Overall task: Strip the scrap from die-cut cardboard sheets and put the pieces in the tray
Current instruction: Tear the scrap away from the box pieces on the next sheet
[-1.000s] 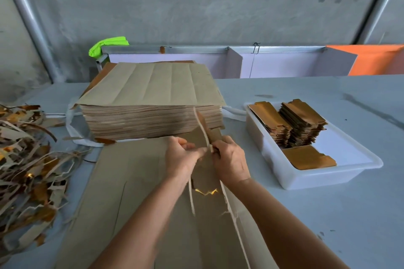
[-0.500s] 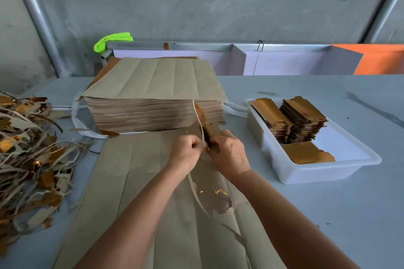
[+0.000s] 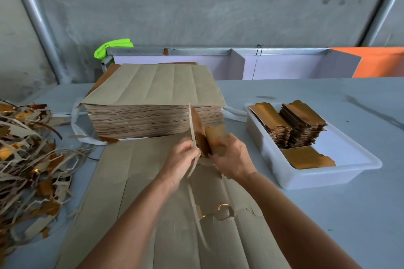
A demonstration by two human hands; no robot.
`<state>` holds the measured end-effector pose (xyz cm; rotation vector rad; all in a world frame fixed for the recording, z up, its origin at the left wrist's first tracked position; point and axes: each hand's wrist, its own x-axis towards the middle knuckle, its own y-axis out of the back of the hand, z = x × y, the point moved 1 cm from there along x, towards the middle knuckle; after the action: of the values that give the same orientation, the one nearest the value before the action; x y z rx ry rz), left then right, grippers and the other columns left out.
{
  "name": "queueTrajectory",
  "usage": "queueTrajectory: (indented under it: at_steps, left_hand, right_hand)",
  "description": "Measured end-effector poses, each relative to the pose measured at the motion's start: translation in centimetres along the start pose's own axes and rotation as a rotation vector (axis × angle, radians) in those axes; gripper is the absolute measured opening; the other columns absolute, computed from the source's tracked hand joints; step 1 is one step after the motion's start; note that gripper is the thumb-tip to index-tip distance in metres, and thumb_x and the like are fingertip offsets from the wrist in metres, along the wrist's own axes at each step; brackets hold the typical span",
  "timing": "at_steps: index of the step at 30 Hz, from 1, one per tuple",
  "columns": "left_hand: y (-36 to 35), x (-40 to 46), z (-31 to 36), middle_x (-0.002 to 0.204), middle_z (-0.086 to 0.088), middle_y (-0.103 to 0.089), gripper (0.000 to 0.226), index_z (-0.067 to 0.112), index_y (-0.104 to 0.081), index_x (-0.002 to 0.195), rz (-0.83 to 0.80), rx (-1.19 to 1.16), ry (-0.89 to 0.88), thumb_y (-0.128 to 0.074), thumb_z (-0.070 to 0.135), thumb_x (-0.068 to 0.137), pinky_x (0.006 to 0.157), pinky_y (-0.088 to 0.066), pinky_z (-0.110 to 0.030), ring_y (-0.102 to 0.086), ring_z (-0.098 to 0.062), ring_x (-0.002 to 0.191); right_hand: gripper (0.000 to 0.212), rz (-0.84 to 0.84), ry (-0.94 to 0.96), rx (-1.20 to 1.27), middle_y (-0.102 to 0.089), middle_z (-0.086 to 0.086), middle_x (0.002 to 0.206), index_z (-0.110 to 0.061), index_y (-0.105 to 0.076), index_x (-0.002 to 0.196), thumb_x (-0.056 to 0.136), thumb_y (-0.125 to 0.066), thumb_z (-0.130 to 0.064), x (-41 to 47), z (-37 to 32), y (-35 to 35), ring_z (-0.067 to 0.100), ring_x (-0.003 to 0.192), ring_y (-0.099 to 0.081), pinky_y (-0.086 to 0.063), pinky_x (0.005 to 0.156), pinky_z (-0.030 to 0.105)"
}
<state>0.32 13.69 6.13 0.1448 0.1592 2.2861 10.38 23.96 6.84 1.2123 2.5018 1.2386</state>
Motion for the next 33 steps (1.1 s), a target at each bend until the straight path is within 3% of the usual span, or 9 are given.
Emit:
queueTrajectory:
  at_steps: [5,10,15,21,24,27,29,31,33]
  left_hand:
    - [-0.4,-0.5,0.7,0.08,-0.012,-0.053,0.012,-0.003,-0.055,0.075,-0.131,-0.087,0.052,-0.055,0.007,0.082,0.087,-0.042,-0.038,-0.049,-0.022,0.081]
    - [-0.6,-0.6,1.7,0.081,-0.019,-0.05,0.035,-0.015,-0.055,0.081,-0.167,-0.149,0.045,-0.052,0.015,0.063,0.084,-0.043,-0.041,-0.048,-0.026,0.083]
    - [0.0,-0.2,1.0,0.082,-0.018,-0.057,0.032,-0.009,-0.059,0.081,-0.157,-0.11,0.07,-0.055,0.017,0.062,0.092,-0.047,-0.04,-0.054,-0.026,0.086]
    - [-0.4,-0.1,1.0,0.077,-0.013,-0.055,0.007,0.01,-0.06,0.057,-0.174,-0.109,0.05,-0.054,0.012,0.06,0.087,-0.043,-0.041,-0.049,-0.024,0.081]
    - [-0.1,0.5,0.0,0.106,-0.009,-0.065,0.008,-0.005,-0.06,0.068,-0.108,-0.144,0.06,-0.058,0.002,0.069,0.078,-0.055,-0.037,-0.066,-0.02,0.094]
    - [0.4,1.3,-0.7,0.115,-0.014,-0.061,0.017,-0.001,-0.054,0.076,0.043,-0.195,0.111,-0.054,-0.017,0.079,0.048,-0.048,-0.023,-0.072,-0.024,0.075]
    - [0.7,2.0,-0.9,0.112,-0.012,-0.06,0.034,0.009,-0.051,0.092,0.134,-0.176,0.13,-0.053,-0.022,0.077,0.041,-0.042,-0.021,-0.07,-0.022,0.061]
    - [0.8,2.6,-1.2,0.104,-0.006,-0.065,0.054,0.027,-0.052,0.109,0.168,-0.109,0.113,-0.046,-0.019,0.081,0.044,-0.044,-0.026,-0.06,-0.016,0.056]
    - [0.7,3.1,-1.9,0.084,-0.001,-0.068,0.055,0.034,-0.052,0.122,0.186,0.022,0.083,-0.043,-0.008,0.088,0.07,-0.051,-0.042,-0.049,-0.011,0.062]
  right_hand:
    - [0.028,0.066,-0.098,0.091,-0.06,0.004,0.098,-0.01,-0.07,0.095,0.085,-0.061,-0.034,1.0,-0.6,0.8,0.019,0.087,-0.061,-0.054,0.076,0.029]
    - [0.032,0.075,-0.07,0.009,-0.058,0.012,0.084,-0.009,-0.053,0.067,0.082,-0.063,-0.036,2.4,-1.6,0.6,0.024,0.073,-0.056,-0.046,0.064,0.027]
    - [0.035,-0.038,-0.042,0.067,-0.064,0.009,0.081,-0.01,-0.06,0.074,0.079,-0.068,-0.044,2.7,-2.4,1.0,0.021,0.073,-0.063,-0.055,0.068,0.032]
    - [0.02,-0.015,-0.138,0.103,-0.06,0.006,0.07,-0.005,-0.06,0.073,0.087,-0.054,-0.018,3.2,-2.9,1.3,0.021,0.063,-0.057,-0.047,0.054,0.025]
    - [0.027,0.067,-0.254,0.124,-0.049,0.005,0.061,-0.006,-0.048,0.057,0.084,-0.046,-0.003,4.4,-2.2,2.1,0.018,0.058,-0.046,-0.042,0.052,0.026]
    - [0.018,0.086,-0.347,0.177,-0.058,0.011,0.071,0.003,-0.06,0.072,0.083,-0.047,-0.002,5.2,-1.5,2.6,0.028,0.073,-0.055,-0.053,0.07,0.034]
    - [0.023,0.072,-0.367,0.166,-0.064,0.013,0.088,0.001,-0.066,0.096,0.084,-0.046,0.0,5.5,-1.2,2.3,0.029,0.084,-0.06,-0.055,0.081,0.04]
    - [0.043,0.037,-0.317,0.167,-0.062,0.01,0.109,-0.013,-0.057,0.123,0.086,-0.042,0.005,5.7,-0.8,2.1,0.028,0.1,-0.059,-0.052,0.089,0.044]
    - [0.065,-0.003,-0.249,0.231,-0.055,0.006,0.124,-0.027,-0.044,0.138,0.086,-0.037,0.012,5.8,-0.3,2.0,0.027,0.11,-0.055,-0.05,0.093,0.044]
